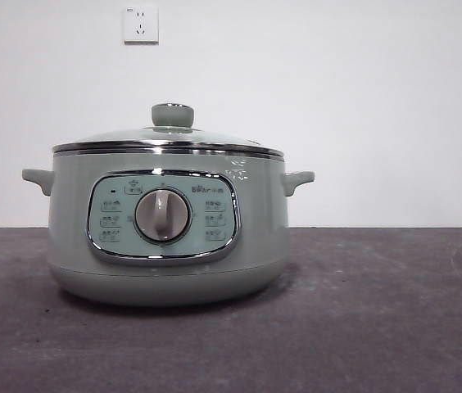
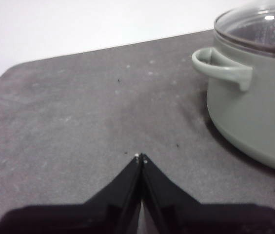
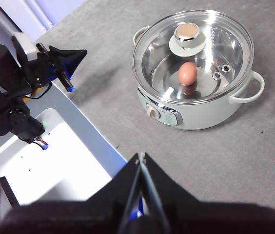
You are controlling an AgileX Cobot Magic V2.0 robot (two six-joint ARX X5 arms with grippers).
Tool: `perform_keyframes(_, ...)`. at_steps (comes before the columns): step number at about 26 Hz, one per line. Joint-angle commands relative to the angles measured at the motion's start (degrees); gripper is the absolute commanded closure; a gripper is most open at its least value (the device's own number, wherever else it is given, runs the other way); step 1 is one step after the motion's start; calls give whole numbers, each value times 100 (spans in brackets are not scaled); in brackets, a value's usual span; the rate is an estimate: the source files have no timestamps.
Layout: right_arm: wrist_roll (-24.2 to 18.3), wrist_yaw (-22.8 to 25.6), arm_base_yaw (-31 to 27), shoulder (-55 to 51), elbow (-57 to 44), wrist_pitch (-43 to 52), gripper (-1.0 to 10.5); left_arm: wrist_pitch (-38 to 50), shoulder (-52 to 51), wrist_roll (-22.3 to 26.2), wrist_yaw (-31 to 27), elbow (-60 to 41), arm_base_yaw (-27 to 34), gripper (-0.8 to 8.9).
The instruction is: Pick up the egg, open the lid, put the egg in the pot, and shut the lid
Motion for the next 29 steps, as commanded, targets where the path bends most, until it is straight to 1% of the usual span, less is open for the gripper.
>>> perform_keyframes(1,61,13,4,-11,-7,-98,946,26,-24,-271,2,-103,15,817)
perform_keyframes(5,61,13,4,-15,-7,-98,946,61,-24,-345,11,-103,15,817)
perform_keyframes(22,44,20,4,-15,-7,-96,948,59,-22,-328,-9,-103,15,817)
perform_keyframes(25,-109,210,4,-15,-4,-96,947,59,-22,-328,-9,-103,15,817)
perform_keyframes(29,-105,533,4,-74,-4,-92,947,59,-22,-328,-9,-103,15,817)
